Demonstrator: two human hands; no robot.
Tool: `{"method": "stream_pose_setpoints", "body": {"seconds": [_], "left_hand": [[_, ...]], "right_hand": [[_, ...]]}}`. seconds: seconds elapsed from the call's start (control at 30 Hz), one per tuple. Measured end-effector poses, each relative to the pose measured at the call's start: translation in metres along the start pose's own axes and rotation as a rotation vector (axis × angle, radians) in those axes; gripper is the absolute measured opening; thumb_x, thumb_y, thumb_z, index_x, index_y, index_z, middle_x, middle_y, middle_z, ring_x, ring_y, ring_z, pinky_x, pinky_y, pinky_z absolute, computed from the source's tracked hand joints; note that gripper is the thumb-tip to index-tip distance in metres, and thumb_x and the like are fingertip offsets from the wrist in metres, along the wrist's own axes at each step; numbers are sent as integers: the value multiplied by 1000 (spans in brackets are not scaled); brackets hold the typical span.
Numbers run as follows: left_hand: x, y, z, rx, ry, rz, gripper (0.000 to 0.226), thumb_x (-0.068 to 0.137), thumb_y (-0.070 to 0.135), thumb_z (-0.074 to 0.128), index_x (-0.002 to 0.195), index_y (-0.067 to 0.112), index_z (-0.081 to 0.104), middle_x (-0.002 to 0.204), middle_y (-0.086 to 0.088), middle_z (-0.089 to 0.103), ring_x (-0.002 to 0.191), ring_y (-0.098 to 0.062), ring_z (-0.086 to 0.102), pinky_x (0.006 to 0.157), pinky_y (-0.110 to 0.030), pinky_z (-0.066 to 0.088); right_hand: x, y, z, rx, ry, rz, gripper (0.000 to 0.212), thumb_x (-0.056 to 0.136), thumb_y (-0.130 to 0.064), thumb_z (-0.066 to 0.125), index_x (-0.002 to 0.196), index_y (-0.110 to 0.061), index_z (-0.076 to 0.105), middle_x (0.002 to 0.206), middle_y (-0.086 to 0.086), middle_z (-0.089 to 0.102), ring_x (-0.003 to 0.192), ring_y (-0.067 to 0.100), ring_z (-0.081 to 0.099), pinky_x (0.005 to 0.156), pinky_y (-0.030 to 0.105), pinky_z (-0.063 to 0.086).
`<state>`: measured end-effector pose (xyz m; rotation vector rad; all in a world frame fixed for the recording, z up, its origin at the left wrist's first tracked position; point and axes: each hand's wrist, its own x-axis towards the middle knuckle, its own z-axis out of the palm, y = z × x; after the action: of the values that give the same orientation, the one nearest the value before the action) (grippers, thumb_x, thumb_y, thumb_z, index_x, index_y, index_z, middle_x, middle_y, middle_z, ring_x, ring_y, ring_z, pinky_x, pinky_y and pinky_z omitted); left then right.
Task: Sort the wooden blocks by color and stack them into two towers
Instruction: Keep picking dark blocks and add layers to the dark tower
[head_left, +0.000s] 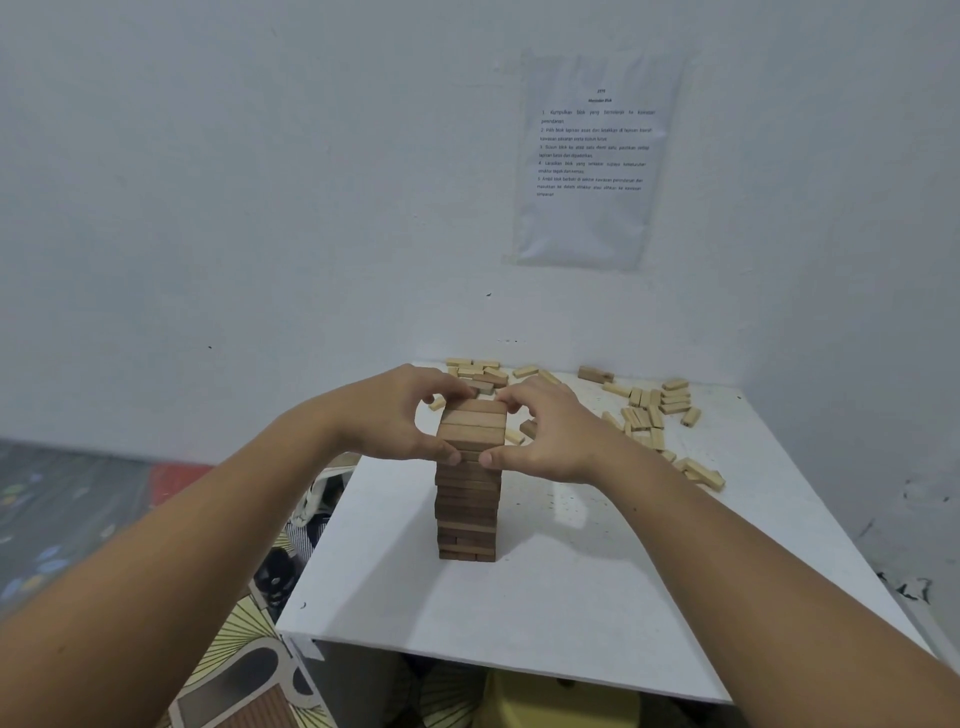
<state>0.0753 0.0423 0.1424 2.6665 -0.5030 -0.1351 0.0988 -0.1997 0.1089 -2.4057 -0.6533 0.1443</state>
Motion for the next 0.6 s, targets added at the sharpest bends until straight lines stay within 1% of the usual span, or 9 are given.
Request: {"method": "stream_pose_setpoints", "body": {"seconds": [0.1, 0.27, 0.33, 0.4, 0.43, 0.47, 0.5, 0.53, 0.6], "left_hand": [[-1, 1, 0, 3, 9, -4, 74, 78, 47, 87, 144, 41, 53, 133, 24, 54, 120, -4, 50, 101, -31, 43], [-3, 4, 0, 9, 16, -4, 73, 79, 46, 87, 144, 40, 53, 131, 25, 55, 119, -5, 50, 98, -29, 42], [-3, 3, 1, -4, 16, -1, 76, 78, 47, 87, 145, 41, 51, 132, 25, 54, 120, -5, 50, 99, -30, 42], [-4, 2, 0, -26, 6, -11, 83, 75, 49, 89, 147, 40, 48, 133, 25, 53, 121, -5, 48, 99, -30, 40], [-6, 2, -2, -46, 7, -20, 86, 74, 52, 89, 148, 40, 46, 134, 25, 53, 122, -3, 47, 97, -28, 39], [-9, 1, -5, -77, 17, -32, 89, 72, 59, 87, 148, 42, 45, 134, 27, 53, 122, -1, 47, 96, -27, 38], [-15, -2, -8, -132, 41, -42, 90, 71, 68, 80, 149, 44, 44, 134, 29, 54, 123, 3, 48, 97, -26, 39], [-21, -7, -9, -214, 84, -48, 86, 71, 77, 70, 148, 45, 46, 135, 30, 56, 124, 5, 49, 99, -26, 40], [-32, -20, -6, -429, 200, -72, 72, 79, 82, 51, 142, 46, 53, 132, 27, 62, 125, 6, 53, 102, -29, 41]], "right_hand": [[0, 0, 0, 11, -8, 1, 82, 50, -76, 66, 122, -40, 55, 116, -23, 45, 124, 14, 41, 105, 48, 46], [0, 1, 0, 26, -14, 8, 79, 52, -75, 67, 122, -40, 55, 117, -23, 45, 125, 15, 40, 106, 47, 45], [-1, 0, 0, 17, -8, -9, 78, 58, -72, 72, 126, -39, 54, 119, -20, 47, 124, 14, 40, 106, 46, 45], [-4, 0, -1, 4, 3, -25, 78, 68, -65, 79, 136, -41, 49, 122, -19, 47, 123, 13, 40, 106, 43, 43], [-5, 3, -3, 25, 6, -21, 81, 71, -64, 79, 141, -43, 46, 123, -19, 47, 123, 12, 41, 104, 41, 42], [-8, 5, -5, 81, 16, -19, 83, 72, -68, 76, 144, -44, 43, 123, -18, 48, 123, 12, 43, 101, 39, 43], [-11, 10, -7, 164, 39, -13, 81, 74, -72, 69, 146, -43, 44, 123, -17, 50, 122, 12, 46, 98, 36, 44], [-14, 14, -10, 280, 76, -2, 74, 80, -72, 62, 145, -40, 46, 124, -15, 52, 120, 12, 50, 94, 31, 46], [-17, 23, -13, 517, 153, 66, 54, 92, -59, 51, 139, -32, 56, 131, -12, 54, 116, 4, 53, 82, 19, 45]]}}
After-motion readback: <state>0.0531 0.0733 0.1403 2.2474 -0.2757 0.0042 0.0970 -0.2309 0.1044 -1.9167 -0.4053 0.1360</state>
